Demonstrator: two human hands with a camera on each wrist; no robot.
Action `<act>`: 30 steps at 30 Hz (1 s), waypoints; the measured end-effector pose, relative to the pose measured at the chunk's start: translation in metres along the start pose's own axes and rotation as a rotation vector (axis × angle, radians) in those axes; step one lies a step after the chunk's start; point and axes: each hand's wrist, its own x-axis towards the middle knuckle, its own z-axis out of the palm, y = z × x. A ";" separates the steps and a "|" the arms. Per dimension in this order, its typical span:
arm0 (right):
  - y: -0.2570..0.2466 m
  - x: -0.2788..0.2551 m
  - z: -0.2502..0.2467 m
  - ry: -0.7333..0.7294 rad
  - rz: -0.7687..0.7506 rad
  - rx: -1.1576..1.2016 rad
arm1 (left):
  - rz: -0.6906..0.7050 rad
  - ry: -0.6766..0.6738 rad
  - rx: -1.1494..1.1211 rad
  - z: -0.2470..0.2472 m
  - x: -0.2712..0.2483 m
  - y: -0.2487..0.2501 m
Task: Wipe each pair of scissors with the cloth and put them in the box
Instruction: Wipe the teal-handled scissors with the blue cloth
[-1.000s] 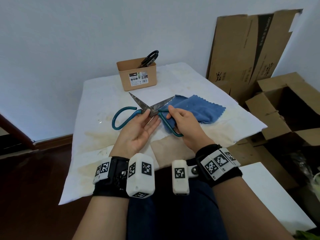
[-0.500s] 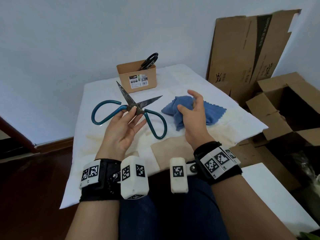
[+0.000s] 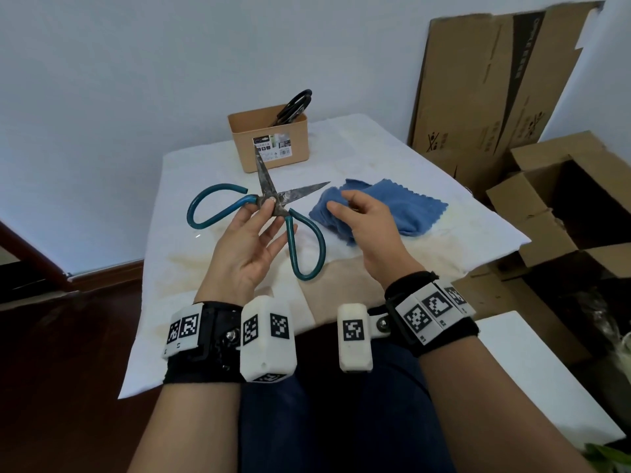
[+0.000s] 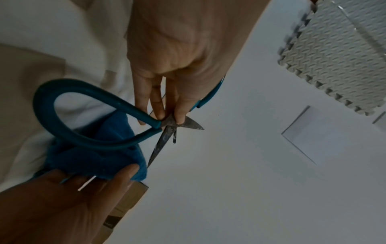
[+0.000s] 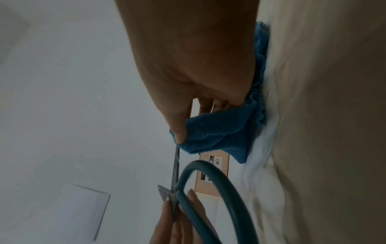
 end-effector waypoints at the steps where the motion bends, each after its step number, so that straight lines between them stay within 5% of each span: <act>1: 0.001 0.000 0.000 -0.016 -0.017 -0.003 | -0.002 0.001 0.008 0.000 0.000 -0.001; 20: 0.011 0.002 0.006 -0.009 0.082 0.065 | -0.152 -0.080 0.086 0.020 -0.002 -0.013; 30: 0.012 0.003 0.004 0.190 0.120 0.152 | -0.206 -0.277 0.612 0.021 -0.009 0.014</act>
